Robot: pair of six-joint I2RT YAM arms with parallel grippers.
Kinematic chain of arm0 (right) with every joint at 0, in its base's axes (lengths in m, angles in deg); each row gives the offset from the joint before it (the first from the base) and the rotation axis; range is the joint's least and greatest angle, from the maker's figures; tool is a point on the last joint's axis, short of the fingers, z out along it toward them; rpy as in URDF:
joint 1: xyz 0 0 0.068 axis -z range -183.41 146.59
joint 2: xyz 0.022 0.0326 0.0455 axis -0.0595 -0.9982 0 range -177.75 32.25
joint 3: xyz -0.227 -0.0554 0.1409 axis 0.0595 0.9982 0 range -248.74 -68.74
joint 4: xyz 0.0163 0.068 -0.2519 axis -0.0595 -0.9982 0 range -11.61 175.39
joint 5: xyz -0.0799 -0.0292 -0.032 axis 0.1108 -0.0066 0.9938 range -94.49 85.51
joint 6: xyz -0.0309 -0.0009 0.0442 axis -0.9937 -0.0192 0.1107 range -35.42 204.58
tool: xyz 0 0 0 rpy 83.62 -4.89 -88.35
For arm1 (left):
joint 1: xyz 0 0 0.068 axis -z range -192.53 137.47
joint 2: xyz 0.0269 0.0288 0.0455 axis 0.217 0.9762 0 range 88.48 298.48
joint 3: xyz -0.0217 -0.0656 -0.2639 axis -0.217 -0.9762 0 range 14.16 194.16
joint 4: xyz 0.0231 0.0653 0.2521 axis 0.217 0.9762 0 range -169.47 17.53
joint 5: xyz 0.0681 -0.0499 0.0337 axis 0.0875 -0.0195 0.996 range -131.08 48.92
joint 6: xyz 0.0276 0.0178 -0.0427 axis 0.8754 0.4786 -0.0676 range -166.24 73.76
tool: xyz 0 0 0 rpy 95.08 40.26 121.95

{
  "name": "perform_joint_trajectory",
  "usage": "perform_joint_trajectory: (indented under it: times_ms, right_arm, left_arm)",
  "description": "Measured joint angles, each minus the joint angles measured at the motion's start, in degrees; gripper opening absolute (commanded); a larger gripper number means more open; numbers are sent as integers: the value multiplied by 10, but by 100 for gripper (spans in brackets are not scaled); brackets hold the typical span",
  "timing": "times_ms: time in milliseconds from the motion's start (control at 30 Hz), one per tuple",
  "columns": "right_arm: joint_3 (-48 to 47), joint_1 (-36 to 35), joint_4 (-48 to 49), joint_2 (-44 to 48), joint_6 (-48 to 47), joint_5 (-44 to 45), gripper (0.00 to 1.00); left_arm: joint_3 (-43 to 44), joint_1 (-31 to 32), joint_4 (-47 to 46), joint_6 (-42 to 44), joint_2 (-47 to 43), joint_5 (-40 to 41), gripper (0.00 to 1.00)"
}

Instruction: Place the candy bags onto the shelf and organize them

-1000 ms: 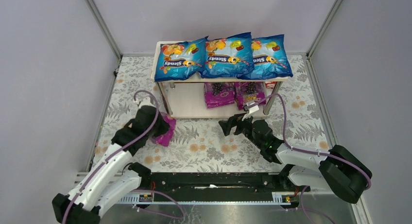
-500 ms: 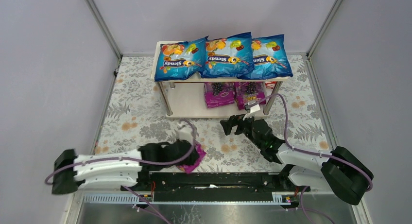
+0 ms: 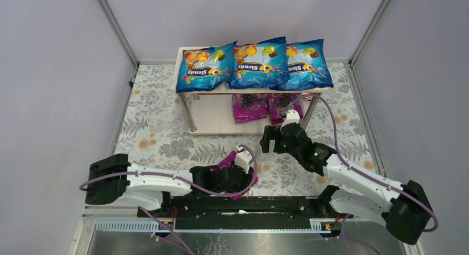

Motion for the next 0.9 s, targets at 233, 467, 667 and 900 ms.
perform_joint_trajectory:
  times_ms: [233,467,667,900]
  right_arm:
    - [27,5,-64,52,41,-121,100]
    - [31,4,-17,-15,81,-292,100]
    - [62,-23,66,-125,122,-369,100]
    - [91,-34,133,-158,159,-389,100]
  left_arm:
    - [-52,1,-44,46,-130,-27,80]
    - [-19,1,21,135,-295,-6,92]
    - [96,1,68,242,-330,84,99]
    - [239,1,110,377,-290,154,99]
